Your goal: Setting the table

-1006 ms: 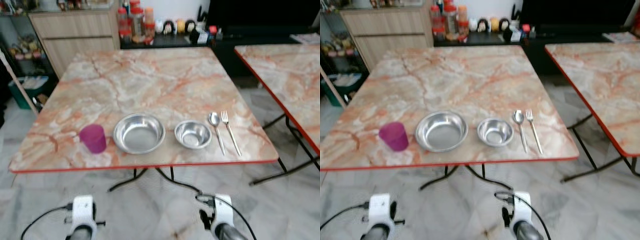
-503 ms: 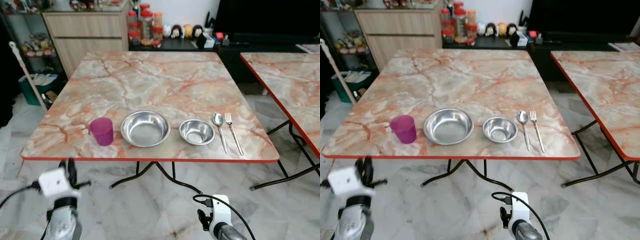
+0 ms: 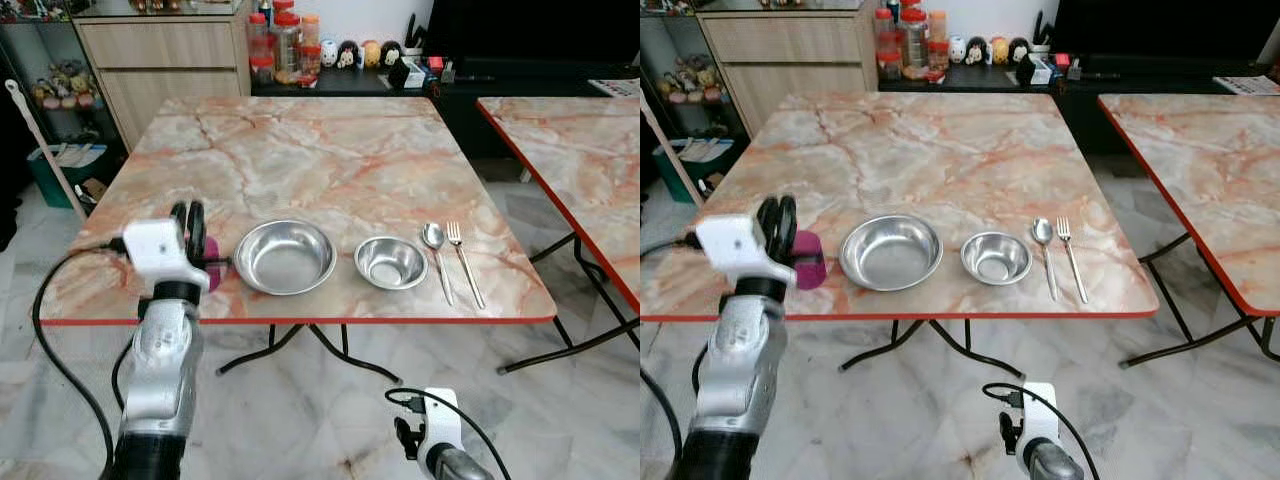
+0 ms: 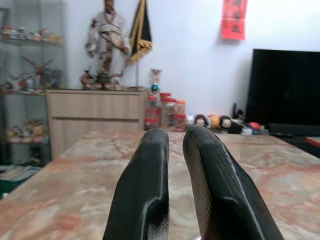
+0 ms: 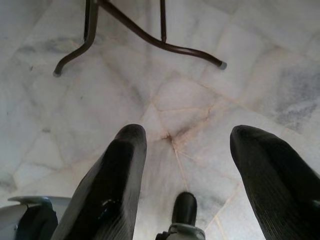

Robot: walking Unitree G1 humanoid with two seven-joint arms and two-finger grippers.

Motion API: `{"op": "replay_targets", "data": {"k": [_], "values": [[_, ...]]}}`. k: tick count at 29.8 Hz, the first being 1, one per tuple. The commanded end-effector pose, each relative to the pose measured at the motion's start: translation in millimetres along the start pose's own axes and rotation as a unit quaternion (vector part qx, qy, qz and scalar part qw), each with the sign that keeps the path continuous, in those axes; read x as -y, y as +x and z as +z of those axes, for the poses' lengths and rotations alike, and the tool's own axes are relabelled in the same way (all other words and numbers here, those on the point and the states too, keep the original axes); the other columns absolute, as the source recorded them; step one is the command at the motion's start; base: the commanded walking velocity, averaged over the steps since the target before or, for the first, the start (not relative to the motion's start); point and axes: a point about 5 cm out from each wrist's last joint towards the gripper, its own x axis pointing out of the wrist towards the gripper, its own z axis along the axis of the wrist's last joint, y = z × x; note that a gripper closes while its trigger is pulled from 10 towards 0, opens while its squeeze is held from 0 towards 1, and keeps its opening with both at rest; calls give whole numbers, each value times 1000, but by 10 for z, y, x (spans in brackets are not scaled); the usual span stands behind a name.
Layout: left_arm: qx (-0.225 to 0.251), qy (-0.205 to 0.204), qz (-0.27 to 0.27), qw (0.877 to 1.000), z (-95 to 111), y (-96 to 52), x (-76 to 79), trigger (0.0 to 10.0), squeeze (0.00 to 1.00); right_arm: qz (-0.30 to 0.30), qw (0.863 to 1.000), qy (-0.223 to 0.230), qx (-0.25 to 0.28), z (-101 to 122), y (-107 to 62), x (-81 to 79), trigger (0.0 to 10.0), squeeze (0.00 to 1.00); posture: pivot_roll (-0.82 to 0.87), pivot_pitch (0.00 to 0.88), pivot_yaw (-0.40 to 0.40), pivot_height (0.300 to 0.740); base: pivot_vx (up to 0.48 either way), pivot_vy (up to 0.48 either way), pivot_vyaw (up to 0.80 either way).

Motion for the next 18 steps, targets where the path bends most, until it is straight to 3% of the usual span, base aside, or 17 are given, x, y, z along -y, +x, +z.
{"op": "replay_targets", "data": {"k": [1, 4, 7, 10, 18], "values": [[-12, 3, -16, 1000, -30, 36, 53, 10000, 0, -2, 1000, 4, 3, 35, 8, -1, 10000, 0, 95, 0, -21, 740, 375, 0, 0], [-21, 4, -67, 998, -28, 211, 250, 10000, 0, -1, 1000, 3, 5, 54, 13, -12, 10000, 0, 88, 0, -15, 740, 429, 0, 0], [-23, 5, -69, 997, -32, 234, 261, 10000, 0, -1, 1000, 4, 5, 56, 14, -13, 10000, 0, 88, 0, -15, 740, 431, 0, 0], [-39, -15, -65, 997, -103, 125, 280, 10000, 0, -4, 1000, 10, 7, 56, 12, -2, 10000, 0, 81, 0, -9, 740, 431, 0, 0], [-52, -20, -59, 997, -156, 14, 249, 10000, 0, -2, 1000, 5, 1, 18, 5, 0, 10000, 0, 97, 0, -20, 740, 431, 0, 0]]}}
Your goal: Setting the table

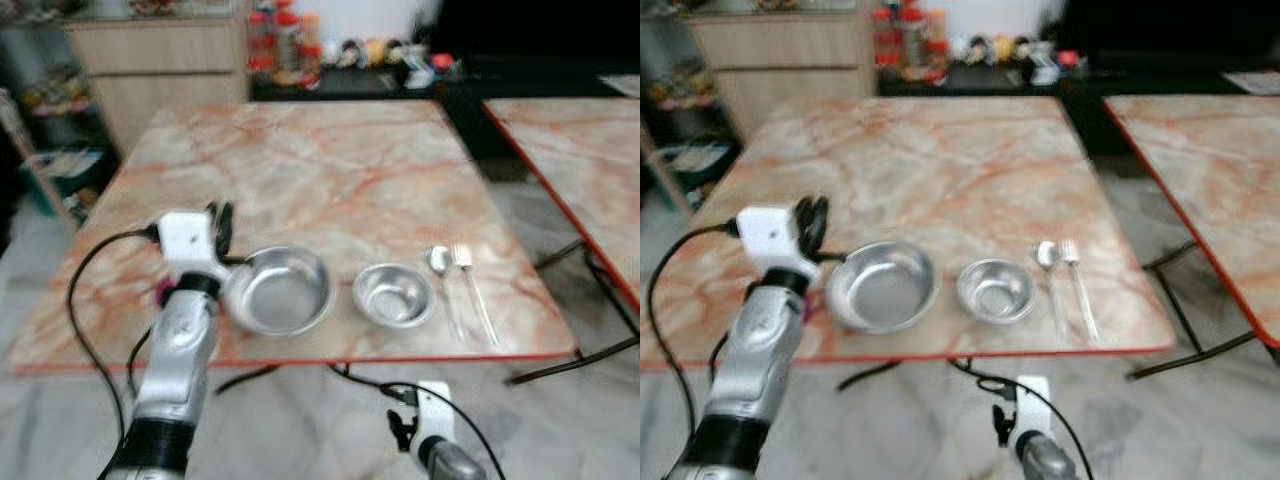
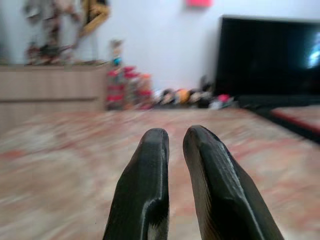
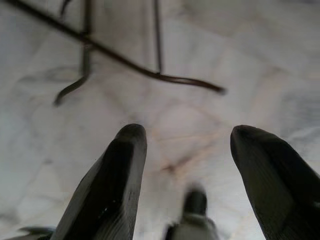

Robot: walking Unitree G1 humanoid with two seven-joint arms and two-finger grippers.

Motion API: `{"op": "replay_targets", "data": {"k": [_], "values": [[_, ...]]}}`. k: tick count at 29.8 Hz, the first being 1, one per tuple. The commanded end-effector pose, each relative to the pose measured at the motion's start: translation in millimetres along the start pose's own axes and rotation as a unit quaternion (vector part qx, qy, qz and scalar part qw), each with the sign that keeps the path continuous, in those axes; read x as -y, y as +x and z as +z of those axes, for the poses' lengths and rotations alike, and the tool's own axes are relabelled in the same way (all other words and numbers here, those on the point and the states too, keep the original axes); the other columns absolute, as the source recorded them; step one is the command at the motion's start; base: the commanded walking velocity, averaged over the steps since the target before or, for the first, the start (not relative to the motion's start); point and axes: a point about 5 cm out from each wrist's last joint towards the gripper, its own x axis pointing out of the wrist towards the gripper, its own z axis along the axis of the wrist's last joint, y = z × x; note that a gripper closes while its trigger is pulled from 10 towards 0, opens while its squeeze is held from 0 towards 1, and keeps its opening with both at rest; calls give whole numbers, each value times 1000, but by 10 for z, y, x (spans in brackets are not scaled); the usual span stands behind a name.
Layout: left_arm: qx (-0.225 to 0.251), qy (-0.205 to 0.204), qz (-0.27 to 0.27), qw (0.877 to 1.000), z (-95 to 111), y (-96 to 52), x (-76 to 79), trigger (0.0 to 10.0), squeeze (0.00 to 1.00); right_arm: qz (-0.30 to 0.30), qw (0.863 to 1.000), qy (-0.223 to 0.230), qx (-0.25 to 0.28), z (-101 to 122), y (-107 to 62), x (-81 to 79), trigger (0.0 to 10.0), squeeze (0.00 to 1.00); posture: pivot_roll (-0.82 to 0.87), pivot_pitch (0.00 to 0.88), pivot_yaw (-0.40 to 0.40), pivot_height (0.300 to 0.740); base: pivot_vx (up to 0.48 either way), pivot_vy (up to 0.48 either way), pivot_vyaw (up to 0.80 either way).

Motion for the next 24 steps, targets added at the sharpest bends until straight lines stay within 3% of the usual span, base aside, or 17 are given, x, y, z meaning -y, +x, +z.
{"op": "replay_targets", "data": {"k": [1, 9, 15, 18, 19, 24], "values": [[3, -3, -12, 1000, 28, 11, 62, 10000, 0, -11, 1000, 1, -6, -21, -14, 80, 10000, 0, 100, 0, -22, 740, 431, 0, 0], [-16, 2, -25, 1000, 24, -33, -3, 10000, 0, -6, 1000, -2, -4, 3, -4, 47, 10000, 0, 100, 0, -18, 740, 90, 0, 0], [-32, -31, -5, 999, 74, -147, -203, 10000, 0, -5, 1000, -1, -5, -24, -9, 41, 10000, 0, 101, 0, -10, 740, 0, 0, 0], [-35, -37, 7, 999, 104, -232, -284, 10000, 0, -7, 1000, 1, -8, -50, -16, 51, 10000, 0, 109, 0, -9, 740, 0, 0, 0], [-43, -47, 19, 998, 116, -353, -342, 10000, 0, -7, 1000, 2, -11, -73, -22, 54, 10000, 0, 115, 0, -10, 740, 0, 0, 0], [-68, -55, 28, 996, 99, -576, -390, 10000, 0, -9, 1000, 6, -17, -123, -34, 57, 10000, 0, 130, 0, -11, 740, 0, 0, 0]]}}
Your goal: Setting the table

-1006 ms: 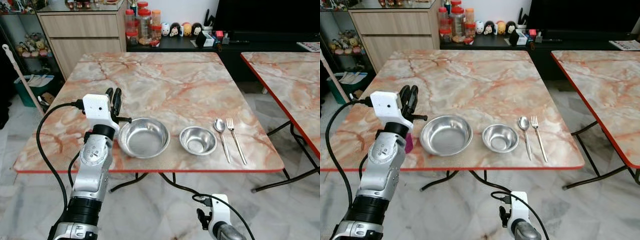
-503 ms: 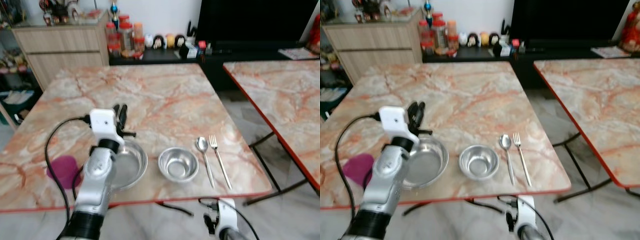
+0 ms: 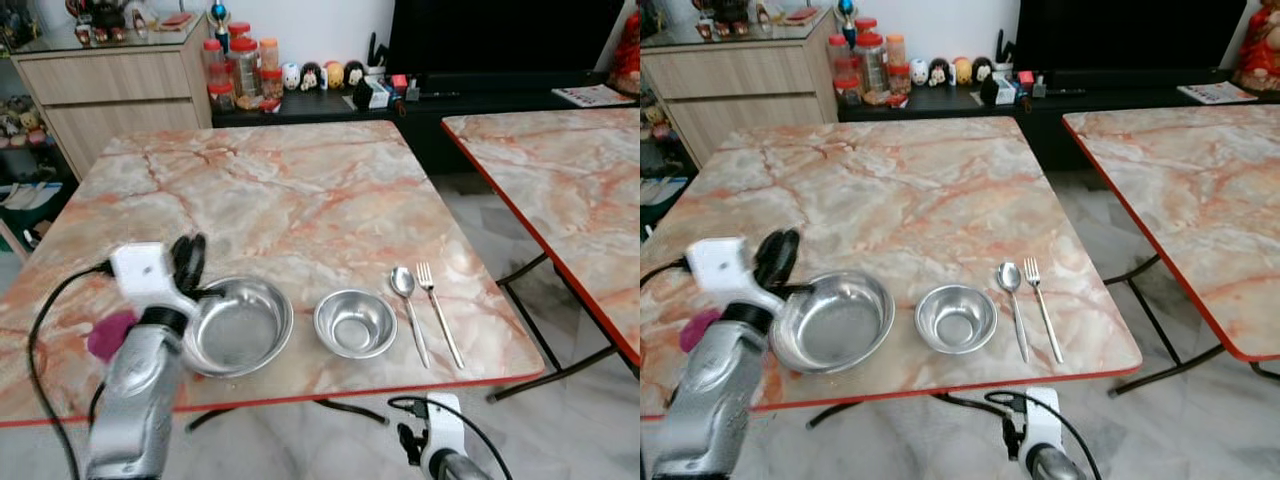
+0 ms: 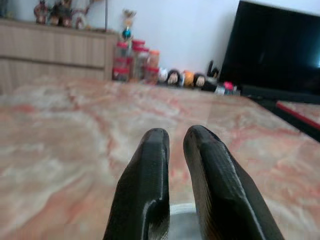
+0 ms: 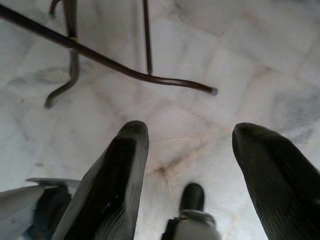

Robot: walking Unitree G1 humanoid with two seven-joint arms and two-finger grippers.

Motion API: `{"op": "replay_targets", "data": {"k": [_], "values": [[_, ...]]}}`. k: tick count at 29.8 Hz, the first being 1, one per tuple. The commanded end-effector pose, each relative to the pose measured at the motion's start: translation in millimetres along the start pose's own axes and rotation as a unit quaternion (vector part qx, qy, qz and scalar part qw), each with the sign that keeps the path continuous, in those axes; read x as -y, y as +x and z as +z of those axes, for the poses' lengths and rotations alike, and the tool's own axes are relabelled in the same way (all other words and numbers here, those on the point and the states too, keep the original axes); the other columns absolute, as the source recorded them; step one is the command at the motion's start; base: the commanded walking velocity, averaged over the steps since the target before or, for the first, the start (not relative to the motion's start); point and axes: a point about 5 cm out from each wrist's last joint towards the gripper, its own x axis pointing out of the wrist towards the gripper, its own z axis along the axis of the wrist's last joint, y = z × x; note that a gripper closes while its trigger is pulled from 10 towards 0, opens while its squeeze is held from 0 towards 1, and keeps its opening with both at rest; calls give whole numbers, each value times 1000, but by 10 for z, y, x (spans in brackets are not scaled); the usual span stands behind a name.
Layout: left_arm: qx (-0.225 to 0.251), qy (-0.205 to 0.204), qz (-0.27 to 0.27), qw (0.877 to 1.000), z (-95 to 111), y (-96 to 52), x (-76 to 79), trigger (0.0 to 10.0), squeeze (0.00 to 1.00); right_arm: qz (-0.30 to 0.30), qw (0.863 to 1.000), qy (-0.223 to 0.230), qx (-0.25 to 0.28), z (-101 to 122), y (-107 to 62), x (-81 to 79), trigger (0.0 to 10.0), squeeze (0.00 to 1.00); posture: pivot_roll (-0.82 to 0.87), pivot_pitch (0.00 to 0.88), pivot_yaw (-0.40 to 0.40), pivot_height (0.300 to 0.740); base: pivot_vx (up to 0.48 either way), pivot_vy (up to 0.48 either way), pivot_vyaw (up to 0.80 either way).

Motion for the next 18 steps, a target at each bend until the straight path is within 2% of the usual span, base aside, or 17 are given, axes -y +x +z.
{"op": "replay_targets", "data": {"k": [1, 2, 7, 11, 13, 14, 15, 16, 17, 18], "values": [[1, -4, -7, 1000, 58, -47, 21, 10000, 0, -6, 1000, 3, 0, -26, -12, 35, 10000, 0, 136, 0, -13, 740, 0, 0, 0], [1, -4, -7, 1000, 58, -47, 21, 10000, 0, -6, 1000, 3, 0, -26, -12, 35, 10000, 0, 136, 0, -13, 740, 0, 0, 0], [-52, -11, -2, 999, -22, -348, 5, 10000, 0, -21, 1000, 18, -8, -201, -73, 133, 10000, 0, 147, 0, -4, 740, 0, 0, 0], [-72, -13, -6, 997, -38, -445, 2, 10000, 0, -24, 999, 16, -15, -261, -93, 160, 10000, 0, 151, 0, 6, 740, 0, 0, 0], [-107, -26, 2, 994, -85, -626, -39, 10000, 0, -31, 999, 19, -25, -341, -123, 205, 10000, 0, 159, 0, 14, 740, 0, 0, 0], [-113, -30, 5, 993, -87, -666, -50, 10000, 0, -31, 999, 19, -26, -354, -127, 206, 10000, 0, 161, 0, 16, 740, 0, 0, 0], [-120, -33, 7, 992, -95, -693, -55, 10000, 204, -32, 999, 20, -27, -359, -128, 206, 10000, 0, 163, 0, 19, 740, 0, 0, 0], [-125, -35, 9, 992, -101, -710, -58, 10000, 204, -32, 999, 20, -27, -363, -129, 207, 10000, 0, 163, 0, 19, 740, 0, 0, 0], [-130, -39, 11, 991, -108, -728, -61, 10000, 1000, -32, 999, 21, -28, -365, -130, 207, 10000, 0, 165, 0, 21, 740, 0, 0, 0], [-141, -55, 19, 988, -125, -760, -65, 10000, 1000, -32, 999, 22, -27, -364, -128, 199, 10000, 0, 169, 0, 22, 740, 0, 0, 0]]}}
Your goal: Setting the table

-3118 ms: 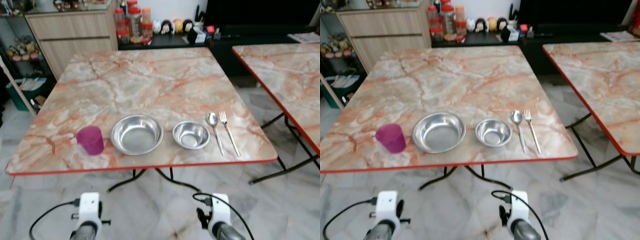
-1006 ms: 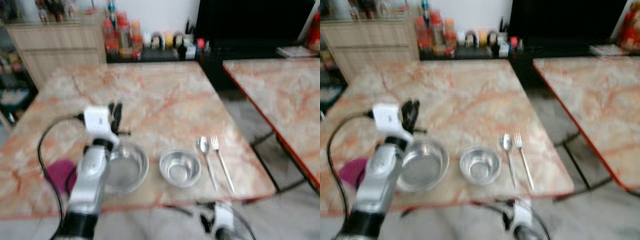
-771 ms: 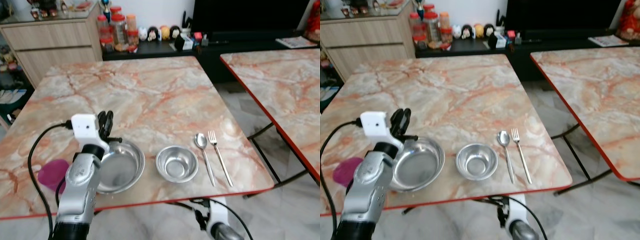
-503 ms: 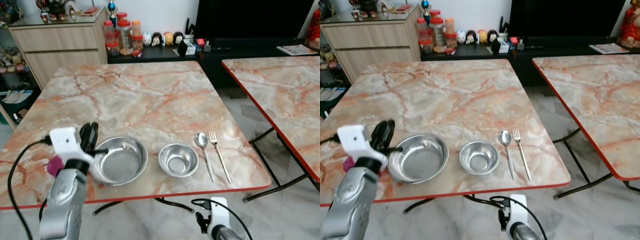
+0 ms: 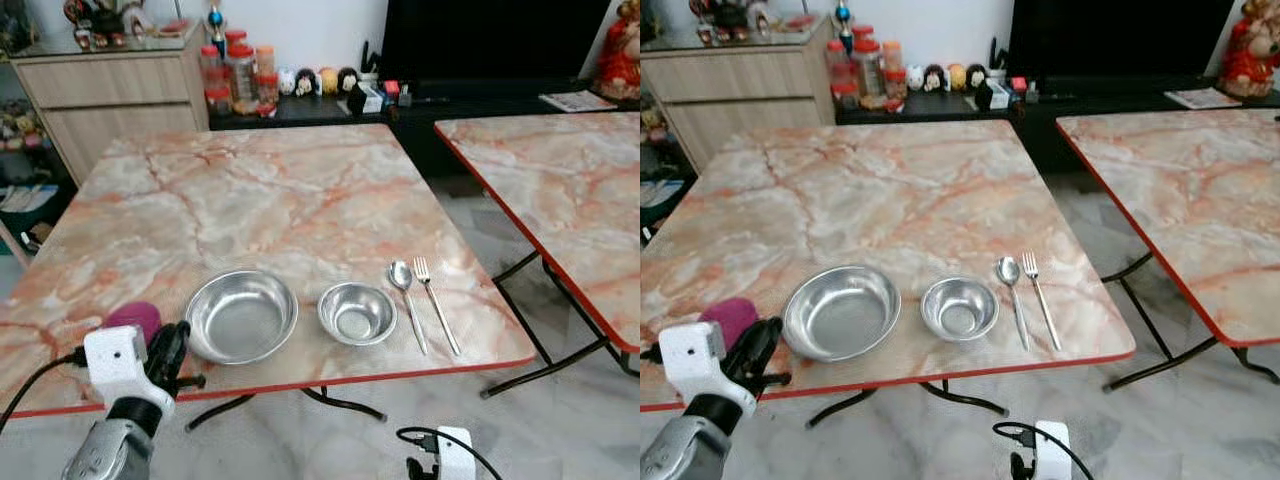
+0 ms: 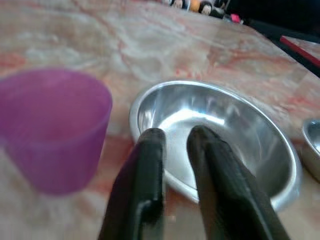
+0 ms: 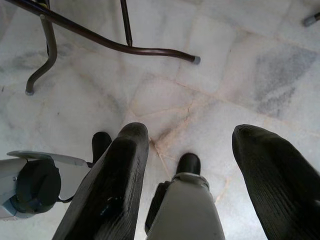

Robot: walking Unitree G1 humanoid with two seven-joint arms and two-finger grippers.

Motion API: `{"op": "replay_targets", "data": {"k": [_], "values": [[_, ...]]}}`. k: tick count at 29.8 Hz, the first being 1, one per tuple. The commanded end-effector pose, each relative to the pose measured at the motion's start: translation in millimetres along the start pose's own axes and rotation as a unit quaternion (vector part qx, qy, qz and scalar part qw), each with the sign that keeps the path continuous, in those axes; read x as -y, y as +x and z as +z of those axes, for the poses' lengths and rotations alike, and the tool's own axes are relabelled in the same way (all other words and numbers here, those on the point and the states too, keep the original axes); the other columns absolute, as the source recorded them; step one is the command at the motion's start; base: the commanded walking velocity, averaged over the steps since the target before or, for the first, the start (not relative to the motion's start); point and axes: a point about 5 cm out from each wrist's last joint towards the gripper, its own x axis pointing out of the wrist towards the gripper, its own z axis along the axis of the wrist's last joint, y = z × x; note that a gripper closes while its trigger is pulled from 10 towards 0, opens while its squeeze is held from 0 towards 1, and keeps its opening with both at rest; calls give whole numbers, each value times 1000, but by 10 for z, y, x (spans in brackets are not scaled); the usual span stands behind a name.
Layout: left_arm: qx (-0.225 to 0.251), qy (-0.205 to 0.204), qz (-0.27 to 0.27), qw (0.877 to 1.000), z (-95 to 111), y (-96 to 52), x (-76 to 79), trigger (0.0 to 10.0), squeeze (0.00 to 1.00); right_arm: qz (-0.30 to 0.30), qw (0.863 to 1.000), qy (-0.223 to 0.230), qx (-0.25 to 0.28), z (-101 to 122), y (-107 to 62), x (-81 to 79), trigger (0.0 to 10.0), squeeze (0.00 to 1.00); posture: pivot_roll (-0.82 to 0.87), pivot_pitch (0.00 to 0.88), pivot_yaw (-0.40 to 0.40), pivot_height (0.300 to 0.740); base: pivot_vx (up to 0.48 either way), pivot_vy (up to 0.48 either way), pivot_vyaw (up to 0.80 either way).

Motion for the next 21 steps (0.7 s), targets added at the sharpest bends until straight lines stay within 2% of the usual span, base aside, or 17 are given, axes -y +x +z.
{"op": "replay_targets", "data": {"k": [1, 2, 4, 5, 10, 12, 13, 15, 17, 18, 19, 21], "values": [[-1, -27, -1, 1000, 39, -23, 30, 10000, 1000, -2, 1000, 6, 6, 33, 8, -8, 10000, 0, 171, 0, 23, 740, 0, 0, 0], [-3, -44, -1, 999, 29, -28, 40, 10000, 1000, -2, 1000, 7, 6, 35, 9, -15, 10000, 0, 171, 0, 24, 740, 0, 0, 0], [-5, -50, 0, 999, 26, -30, 45, 10000, 1000, -2, 1000, 7, 6, 35, 10, -16, 10000, 0, 173, 0, 23, 740, 0, 0, 0], [-26, -56, -2, 998, -9, -30, 63, 10000, 1000, -1, 1000, 8, 5, 38, 12, -22, 10000, 0, 177, 0, 20, 740, 0, 0, 0], [-37, -96, 5, 995, -4, 22, 91, 10000, 1000, 1, 1000, 7, 7, 56, 16, -31, 10000, 0, 179, 0, 16, 740, 0, 0, 0], [-38, -97, 5, 995, -1, 21, 91, 10000, 1000, 1, 1000, 7, 7, 56, 16, -31, 10000, 0, 179, 0, 16, 740, 0, 0, 0], [-40, -118, 18, 992, -25, 114, 97, 10000, 1000, 2, 1000, 6, 8, 78, 22, -37, 10000, 0, 168, 0, 19, 740, 0, 0, 0], [-43, -133, 24, 990, -35, 169, 110, 10000, 1000, 3, 1000, 5, 9, 91, 26, -40, 10000, 0, 166, 0, 19, 740, 0, 0, 0], [-50, -151, -2, 987, -24, 262, 190, 10000, 1000, 4, 1000, 5, 11, 105, 30, -51, 10000, 0, 161, 0, 21, 740, 0, 0, 0], [-50, -151, -2, 987, -24, 262, 190, 10000, 1000, 4, 1000, 5, 11, 105, 30, -51, 10000, 0, 161, 0, 21, 740, 0, 0, 0], [-56, -162, -22, 985, -13, 301, 245, 10000, 0, 5, 1000, 4, 11, 107, 31, -59, 10000, 0, 160, 0, 22, 740, 0, 0, 0], [-66, -149, -26, 986, -14, 344, 278, 10000, 0, 6, 1000, 4, 10, 105, 32, -67, 10000, 0, 154, 0, 27, 740, 0, 0, 0]]}}
